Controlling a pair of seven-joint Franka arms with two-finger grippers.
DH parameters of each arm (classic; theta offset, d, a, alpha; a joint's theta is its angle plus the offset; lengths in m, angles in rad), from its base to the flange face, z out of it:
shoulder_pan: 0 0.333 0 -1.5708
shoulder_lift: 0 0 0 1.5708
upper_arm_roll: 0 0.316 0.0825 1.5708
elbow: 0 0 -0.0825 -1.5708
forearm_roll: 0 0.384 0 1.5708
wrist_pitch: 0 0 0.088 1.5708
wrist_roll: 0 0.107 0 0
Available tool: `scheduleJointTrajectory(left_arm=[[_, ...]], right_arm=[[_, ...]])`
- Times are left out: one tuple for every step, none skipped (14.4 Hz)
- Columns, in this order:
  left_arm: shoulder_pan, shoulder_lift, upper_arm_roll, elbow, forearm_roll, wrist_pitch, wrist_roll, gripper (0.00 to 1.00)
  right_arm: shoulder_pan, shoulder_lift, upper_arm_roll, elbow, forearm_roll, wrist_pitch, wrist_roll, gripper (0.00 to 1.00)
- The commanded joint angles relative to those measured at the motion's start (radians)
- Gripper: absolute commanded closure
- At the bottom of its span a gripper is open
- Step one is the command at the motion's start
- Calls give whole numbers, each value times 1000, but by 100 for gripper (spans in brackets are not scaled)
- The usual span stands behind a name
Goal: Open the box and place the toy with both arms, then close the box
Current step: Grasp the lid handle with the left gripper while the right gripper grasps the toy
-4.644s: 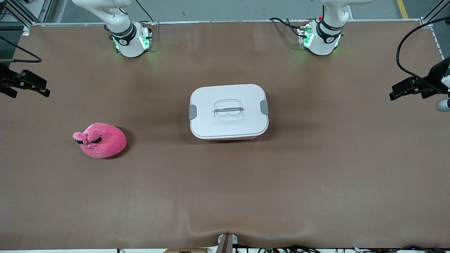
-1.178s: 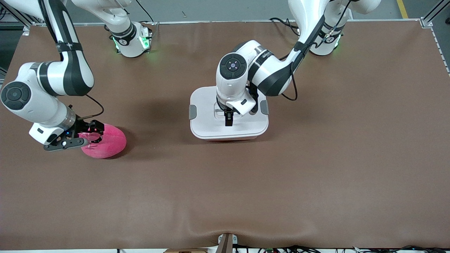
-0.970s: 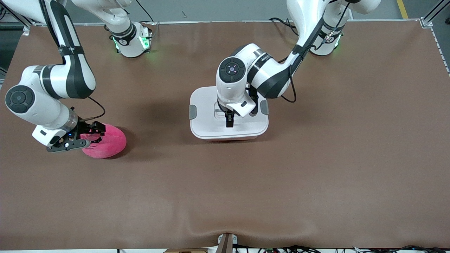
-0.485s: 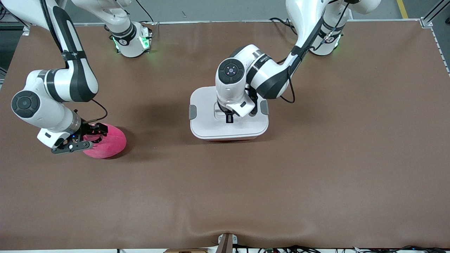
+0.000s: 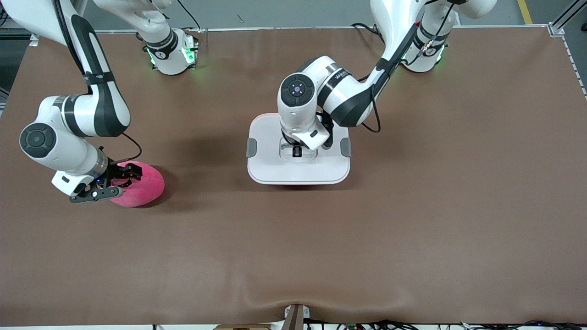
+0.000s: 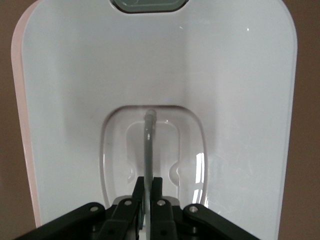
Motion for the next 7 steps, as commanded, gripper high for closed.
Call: scheduleJointTrajectory(left_arm=[[-21,-14,6,-15,13,-2,-43,100],[-21,-17,6,-15,13,-2,-43,100],[-20,-18,6,-14,13,-2,-45,100],[-20,-21,6,-12,13,-4,-43,100],[-18,-26,6,-9,13,-4,-43,100],[-14,-43,5,-8,13,-7,-43,100],[-6,-58,5,-6,13,-12,-39,100]], right_arm=[[-10,11,5,6,-17,9,-6,0],[-13,11,3,6,-17,9,-6,0],[-14,11,3,7,-17,9,-6,12],[-14,13,1,7,-17,9,-6,34],[-15,13,1,6,-17,7,-6,61],[-15,13,1,6,-17,4,-4,83],[-20,19,1,6,-17,1,-4,98]])
